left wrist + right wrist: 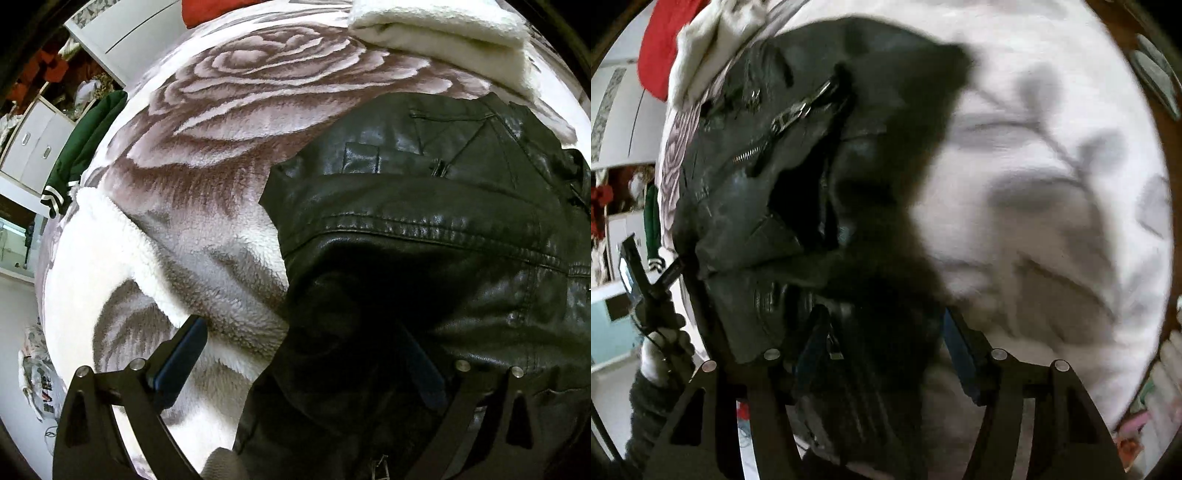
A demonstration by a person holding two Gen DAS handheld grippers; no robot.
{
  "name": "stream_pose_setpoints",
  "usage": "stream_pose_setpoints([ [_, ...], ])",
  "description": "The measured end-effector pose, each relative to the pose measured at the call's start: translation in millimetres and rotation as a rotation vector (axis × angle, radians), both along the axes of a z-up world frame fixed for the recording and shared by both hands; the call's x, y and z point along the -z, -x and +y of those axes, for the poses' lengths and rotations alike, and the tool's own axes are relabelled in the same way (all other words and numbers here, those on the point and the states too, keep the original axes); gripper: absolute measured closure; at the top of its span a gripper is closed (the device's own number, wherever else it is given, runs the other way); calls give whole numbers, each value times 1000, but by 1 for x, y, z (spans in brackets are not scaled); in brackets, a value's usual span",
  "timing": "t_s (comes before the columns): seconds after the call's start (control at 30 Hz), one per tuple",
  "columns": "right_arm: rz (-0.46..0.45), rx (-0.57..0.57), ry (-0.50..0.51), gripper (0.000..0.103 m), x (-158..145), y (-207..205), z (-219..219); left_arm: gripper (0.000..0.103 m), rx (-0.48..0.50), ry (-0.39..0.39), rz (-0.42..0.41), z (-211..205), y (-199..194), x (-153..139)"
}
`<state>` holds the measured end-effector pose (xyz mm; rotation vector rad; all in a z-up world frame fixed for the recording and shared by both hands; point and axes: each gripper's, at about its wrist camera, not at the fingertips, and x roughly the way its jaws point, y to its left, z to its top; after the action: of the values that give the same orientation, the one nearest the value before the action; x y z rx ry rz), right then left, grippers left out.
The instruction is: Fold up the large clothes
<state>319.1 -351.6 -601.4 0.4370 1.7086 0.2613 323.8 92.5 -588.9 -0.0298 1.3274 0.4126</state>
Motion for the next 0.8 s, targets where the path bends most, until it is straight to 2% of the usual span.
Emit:
stream_pose_setpoints([
  [0.03, -29, -22, 61, 64, 1, 0, 5, 0, 1, 18, -3, 3, 0, 2],
  [0.07, -49, -28, 121, 64, 3, -1, 4, 0, 3, 27, -6, 4, 0, 2],
  [0.1, -31, 34, 151, 64, 8, 1, -8, 0, 9, 28, -10, 4, 0, 2],
  [0.17, -2, 111, 166, 64, 13, 6, -18, 0, 21, 34, -20, 5, 0, 3],
  [0.27, -13, 80, 196, 65, 10, 8, -8, 0, 21, 47, -29, 9, 2, 0],
  [0.4, 22, 41, 240, 63, -20, 18, 4, 0, 71, -19, -56, -8, 15, -33],
  [0.5, -4, -5, 309, 39, -57, 35, 5, 0, 103, -45, -91, -33, 37, -67],
  [0.63, -23, -38, 408, 37, -93, 60, -2, 0, 108, -142, -91, -79, 72, -99],
  [0.7, -32, -57, 446, 33, -105, 67, -14, 0, 110, -241, -62, -112, 91, -102],
  [0.8, -50, -109, 498, 31, -110, 73, -29, 0, 122, -344, -20, -156, 119, -95],
])
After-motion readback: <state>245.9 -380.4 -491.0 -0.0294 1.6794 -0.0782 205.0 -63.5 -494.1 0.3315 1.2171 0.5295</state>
